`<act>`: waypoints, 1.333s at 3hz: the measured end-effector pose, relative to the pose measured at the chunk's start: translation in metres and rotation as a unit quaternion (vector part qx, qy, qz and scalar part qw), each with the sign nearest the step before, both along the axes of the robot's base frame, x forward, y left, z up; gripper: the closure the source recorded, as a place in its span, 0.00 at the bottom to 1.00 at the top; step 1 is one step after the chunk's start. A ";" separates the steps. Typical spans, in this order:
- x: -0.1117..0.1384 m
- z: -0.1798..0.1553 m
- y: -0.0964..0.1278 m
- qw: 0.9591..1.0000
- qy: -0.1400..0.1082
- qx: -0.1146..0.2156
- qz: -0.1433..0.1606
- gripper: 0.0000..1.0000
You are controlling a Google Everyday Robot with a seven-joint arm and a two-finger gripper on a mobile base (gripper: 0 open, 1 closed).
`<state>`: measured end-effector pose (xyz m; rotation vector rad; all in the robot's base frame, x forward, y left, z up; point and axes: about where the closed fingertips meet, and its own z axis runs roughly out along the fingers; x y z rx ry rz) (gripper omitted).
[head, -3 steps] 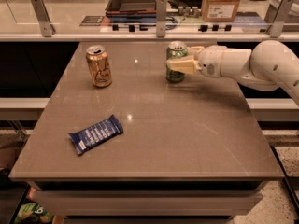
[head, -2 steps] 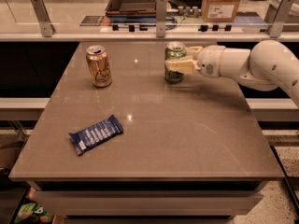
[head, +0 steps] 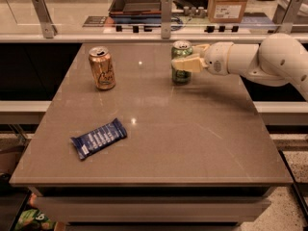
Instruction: Knock green can over
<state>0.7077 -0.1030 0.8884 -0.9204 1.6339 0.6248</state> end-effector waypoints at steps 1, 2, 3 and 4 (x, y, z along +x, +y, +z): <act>0.008 0.012 -0.015 0.999 0.019 -0.032 -0.012 1.00; 0.011 0.017 -0.032 0.996 0.039 -0.070 -0.030 1.00; 0.004 0.014 -0.044 0.989 0.060 -0.127 -0.050 1.00; -0.004 0.010 -0.054 0.979 0.073 -0.179 -0.070 1.00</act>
Offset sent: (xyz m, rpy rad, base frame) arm 0.0112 -0.0612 0.0252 -0.2354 0.1233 -0.1131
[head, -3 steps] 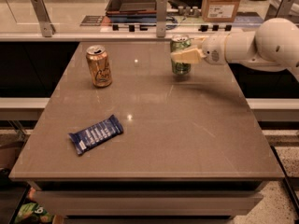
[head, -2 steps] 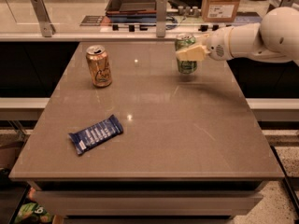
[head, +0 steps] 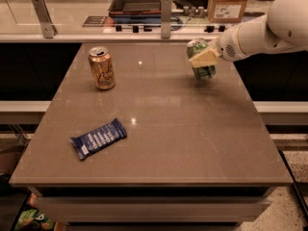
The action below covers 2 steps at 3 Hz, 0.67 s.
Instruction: Knock green can over
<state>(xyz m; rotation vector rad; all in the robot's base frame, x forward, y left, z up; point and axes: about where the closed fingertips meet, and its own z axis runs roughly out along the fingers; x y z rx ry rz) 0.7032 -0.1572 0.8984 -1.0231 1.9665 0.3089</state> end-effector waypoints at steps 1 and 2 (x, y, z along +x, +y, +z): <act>-0.006 -0.003 -0.010 0.998 0.013 -0.063 -0.020 1.00; -0.012 -0.004 -0.018 0.991 0.024 -0.123 -0.035 1.00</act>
Offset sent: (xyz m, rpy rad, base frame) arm -0.0199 -0.0337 0.0004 -0.4064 0.0732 -0.1186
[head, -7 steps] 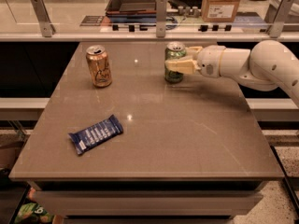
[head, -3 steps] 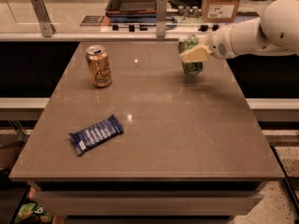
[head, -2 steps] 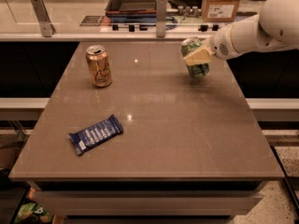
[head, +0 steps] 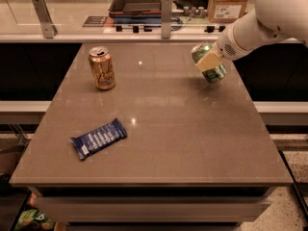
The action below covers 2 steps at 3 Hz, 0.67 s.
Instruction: Knock green can over
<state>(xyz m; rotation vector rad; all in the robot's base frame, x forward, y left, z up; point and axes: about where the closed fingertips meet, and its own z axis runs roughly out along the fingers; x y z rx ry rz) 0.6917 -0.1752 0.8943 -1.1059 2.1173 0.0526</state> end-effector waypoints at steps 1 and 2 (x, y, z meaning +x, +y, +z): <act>0.000 -0.004 -0.001 0.998 0.013 -0.059 -0.005 1.00; 0.004 -0.022 0.005 0.995 0.031 -0.097 0.004 1.00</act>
Offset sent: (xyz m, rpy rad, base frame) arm 0.0084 0.0101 -0.0405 -0.2811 0.0982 0.0234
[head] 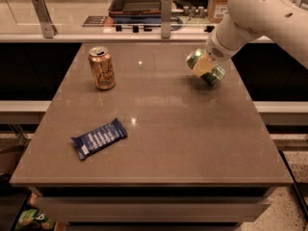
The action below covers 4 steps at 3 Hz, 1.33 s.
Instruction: Knock green can over
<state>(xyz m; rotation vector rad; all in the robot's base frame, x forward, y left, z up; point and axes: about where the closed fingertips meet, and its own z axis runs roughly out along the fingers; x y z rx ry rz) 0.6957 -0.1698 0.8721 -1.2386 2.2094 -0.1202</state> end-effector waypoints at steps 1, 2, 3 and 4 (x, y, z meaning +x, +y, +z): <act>0.001 -0.036 0.013 0.999 0.031 -0.009 0.016 1.00; 0.002 -0.044 0.021 0.999 0.042 -0.012 0.026 1.00; 0.002 -0.039 0.021 0.999 0.042 -0.012 0.026 0.82; 0.002 -0.041 0.022 0.999 0.044 -0.012 0.027 0.59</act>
Offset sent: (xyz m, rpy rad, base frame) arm 0.0046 0.0597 -0.1181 -0.0543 0.1984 0.1514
